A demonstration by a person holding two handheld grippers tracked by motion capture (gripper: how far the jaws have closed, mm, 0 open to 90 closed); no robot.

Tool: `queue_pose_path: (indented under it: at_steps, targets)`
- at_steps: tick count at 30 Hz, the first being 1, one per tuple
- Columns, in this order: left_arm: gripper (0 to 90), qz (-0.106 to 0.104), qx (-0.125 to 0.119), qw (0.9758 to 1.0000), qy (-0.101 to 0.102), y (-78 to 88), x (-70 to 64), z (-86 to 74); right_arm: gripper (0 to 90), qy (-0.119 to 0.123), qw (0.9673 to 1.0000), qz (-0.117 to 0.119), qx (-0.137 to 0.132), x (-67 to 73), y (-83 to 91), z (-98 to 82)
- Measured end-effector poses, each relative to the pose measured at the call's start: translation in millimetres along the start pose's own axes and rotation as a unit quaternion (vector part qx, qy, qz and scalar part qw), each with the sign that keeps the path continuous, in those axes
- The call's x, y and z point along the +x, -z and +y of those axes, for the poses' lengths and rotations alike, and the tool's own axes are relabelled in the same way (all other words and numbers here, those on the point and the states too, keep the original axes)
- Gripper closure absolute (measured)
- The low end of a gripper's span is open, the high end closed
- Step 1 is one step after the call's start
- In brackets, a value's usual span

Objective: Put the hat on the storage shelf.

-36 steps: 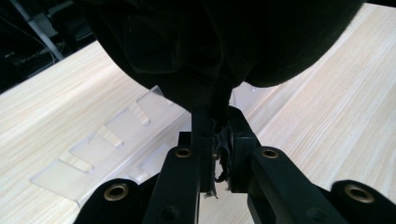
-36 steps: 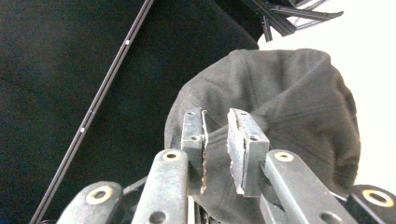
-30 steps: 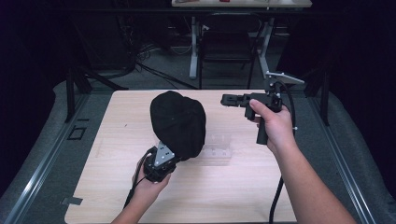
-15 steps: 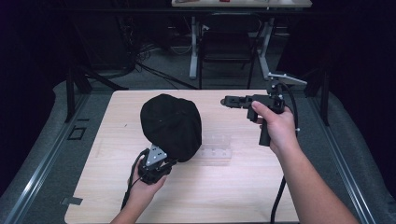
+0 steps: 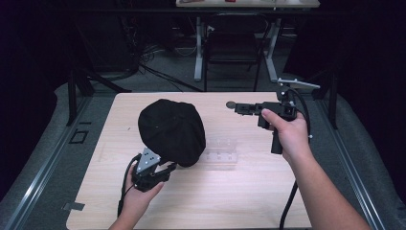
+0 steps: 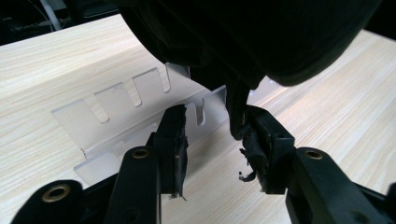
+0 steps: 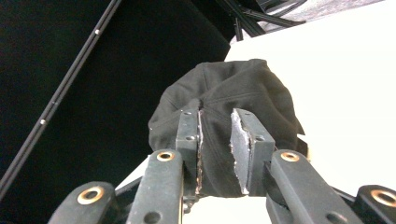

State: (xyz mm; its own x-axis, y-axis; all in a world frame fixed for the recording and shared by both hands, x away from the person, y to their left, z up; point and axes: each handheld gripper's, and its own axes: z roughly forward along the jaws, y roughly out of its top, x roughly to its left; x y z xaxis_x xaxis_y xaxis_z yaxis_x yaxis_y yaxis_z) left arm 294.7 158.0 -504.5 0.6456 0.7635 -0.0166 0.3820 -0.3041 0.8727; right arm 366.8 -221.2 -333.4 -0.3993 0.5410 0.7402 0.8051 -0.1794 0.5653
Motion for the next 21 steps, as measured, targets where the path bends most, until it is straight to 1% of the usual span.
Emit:
queue_pose_path:
  at_steps: [3,8,11,12,13,17,21]
  targets:
    - [56.5,0.002,-0.001,1.0,0.003,4.2,4.0,-1.5,72.4,0.008,0.9999,-0.01,-0.001,-1.0,3.1,-2.6]
    - [54.0,0.002,0.002,0.9998,0.021,12.3,12.2,-8.0,71.5,0.019,0.9995,-0.025,-0.001,-2.6,9.7,-6.6]
    - [52.9,0.01,0.001,0.9996,0.026,16.6,16.3,-12.5,71.3,0.025,0.9991,-0.035,-0.002,-4.6,14.2,-9.6]
    - [52.9,0.015,-0.001,0.9995,0.028,19.1,18.0,-14.8,71.0,0.031,0.9986,-0.043,-0.001,-5.2,15.8,-10.7]
    - [52.9,0.015,-0.002,0.9994,0.03,20.8,19.3,-16.2,70.6,0.038,0.9978,-0.054,0.0,-5.5,17.8,-12.1]
    - [50.6,0.021,0.003,0.9987,0.047,29.5,26.4,-25.1,69.8,0.047,0.9966,-0.068,0.002,-8.0,23.1,-19.5]
    - [47.7,0.031,0.002,0.9976,0.062,36.1,32.9,-34.6,69.2,0.072,0.9926,-0.097,0.006,-10.3,29.9,-30.5]
